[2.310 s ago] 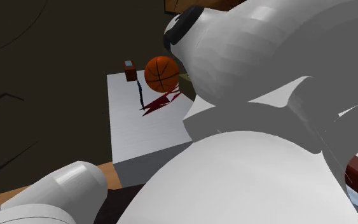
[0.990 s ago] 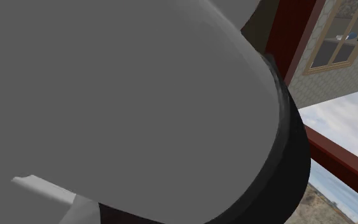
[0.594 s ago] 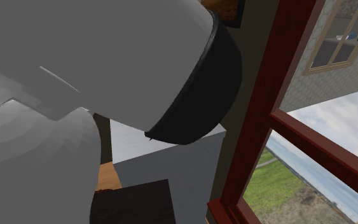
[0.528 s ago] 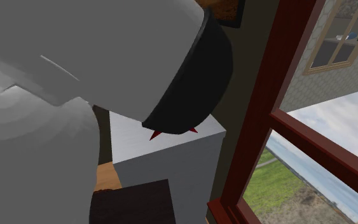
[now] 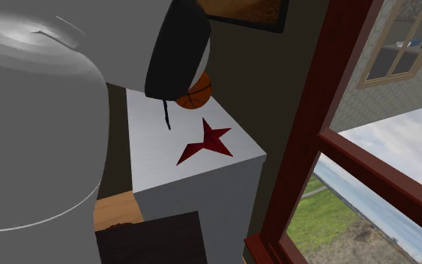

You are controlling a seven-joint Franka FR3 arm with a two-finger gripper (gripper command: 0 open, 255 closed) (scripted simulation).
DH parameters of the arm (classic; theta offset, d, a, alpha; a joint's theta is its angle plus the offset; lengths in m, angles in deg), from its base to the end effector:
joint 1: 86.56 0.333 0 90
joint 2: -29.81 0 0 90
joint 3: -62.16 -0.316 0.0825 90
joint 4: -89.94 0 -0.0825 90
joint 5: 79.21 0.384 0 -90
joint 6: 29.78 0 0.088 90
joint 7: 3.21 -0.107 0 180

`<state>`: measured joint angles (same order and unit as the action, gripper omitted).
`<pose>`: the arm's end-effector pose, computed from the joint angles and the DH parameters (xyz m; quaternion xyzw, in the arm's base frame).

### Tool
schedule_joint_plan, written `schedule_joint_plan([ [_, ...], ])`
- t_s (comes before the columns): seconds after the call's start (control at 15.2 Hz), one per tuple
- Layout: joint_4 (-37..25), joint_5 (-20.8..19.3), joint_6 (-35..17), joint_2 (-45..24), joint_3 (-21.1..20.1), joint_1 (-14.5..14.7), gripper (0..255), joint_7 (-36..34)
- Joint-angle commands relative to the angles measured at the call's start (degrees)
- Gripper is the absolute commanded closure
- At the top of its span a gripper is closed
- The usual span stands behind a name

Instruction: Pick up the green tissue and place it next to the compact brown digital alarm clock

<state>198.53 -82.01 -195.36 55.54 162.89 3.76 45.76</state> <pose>0.6015 -0.2212 0.5436 0.8591 0.2092 0.4632 0.0607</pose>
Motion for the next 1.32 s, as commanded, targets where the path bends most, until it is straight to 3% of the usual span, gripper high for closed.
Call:
schedule_joint_plan([
  [0.0, -2.84, -0.81, -0.39, -0.67, 6.12, 8.02, 255, -2.61],
  [0.46, -15.89, -8.83, 1.07, 2.39, 26.6, 34.9, 255, -14.33],
  [0.92, -35.26, -17.22, 6.87, 11.73, 40.14, 56.13, 255, -24.04],
  [1.19, -52.49, -20.7, 13.39, 20.81, 44.58, 66.88, 255, -26.5],
  [1.25, -63.89, -36.67, 20.09, 29.79, 32.6, 66.88, 255, -30.94],
])
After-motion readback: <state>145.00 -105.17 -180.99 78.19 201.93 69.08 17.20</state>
